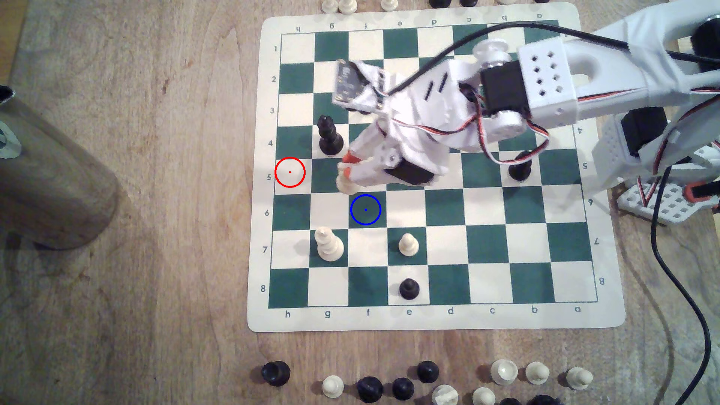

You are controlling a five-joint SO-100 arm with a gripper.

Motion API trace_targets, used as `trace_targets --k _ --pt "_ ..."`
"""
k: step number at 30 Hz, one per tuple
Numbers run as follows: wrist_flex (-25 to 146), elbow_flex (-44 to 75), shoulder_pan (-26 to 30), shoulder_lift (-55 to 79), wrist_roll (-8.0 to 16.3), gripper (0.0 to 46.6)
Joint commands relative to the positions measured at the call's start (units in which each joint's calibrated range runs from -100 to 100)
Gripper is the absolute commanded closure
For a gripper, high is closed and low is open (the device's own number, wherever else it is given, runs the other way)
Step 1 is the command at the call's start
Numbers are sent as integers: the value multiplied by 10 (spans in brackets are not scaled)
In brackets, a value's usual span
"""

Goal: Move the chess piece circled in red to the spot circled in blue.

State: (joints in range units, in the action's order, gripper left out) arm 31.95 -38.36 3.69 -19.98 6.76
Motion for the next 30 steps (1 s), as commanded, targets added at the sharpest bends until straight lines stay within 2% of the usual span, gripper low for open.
trace_targets --k 1,6,15,30 --pt "-53 -45 2 -47 -3 464" --pt "-107 -104 14 -40 -3 464" --pt "-147 -86 28 28 -3 464" --pt "-175 -77 11 84 -9 464"
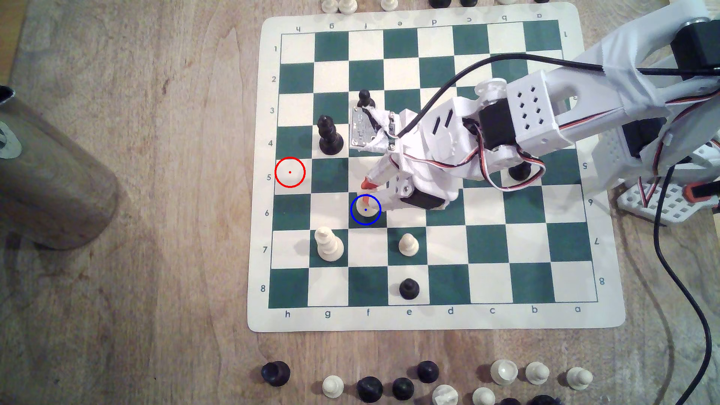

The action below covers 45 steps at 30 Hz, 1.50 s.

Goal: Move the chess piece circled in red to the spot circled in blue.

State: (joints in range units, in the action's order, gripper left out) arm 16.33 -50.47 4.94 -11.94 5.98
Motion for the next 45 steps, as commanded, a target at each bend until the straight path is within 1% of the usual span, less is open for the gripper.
trace_targets --k 1,8,9,12,13,16,17,21,22,29,34,38,39,43,44,45 --pt "-20 44 -1 6 -1 464" --pt "-32 53 -8 31 -1 464" --pt "-32 53 -9 33 -1 456" --pt "-33 54 -10 33 0 404" --pt "-33 54 -10 33 1 371" --pt "-29 54 -10 32 2 316" --pt "-19 55 -10 29 3 261" --pt "6 62 -11 11 6 208" --pt "35 74 -11 -7 9 196" --pt "193 135 -2 -91 19 173" --pt "267 128 21 -152 18 163" --pt "345 110 35 -233 17 148" --pt "386 103 41 -277 15 145" --pt "453 73 56 -379 10 144" --pt "471 30 60 -449 5 147" --pt "479 3 60 -488 4 149"
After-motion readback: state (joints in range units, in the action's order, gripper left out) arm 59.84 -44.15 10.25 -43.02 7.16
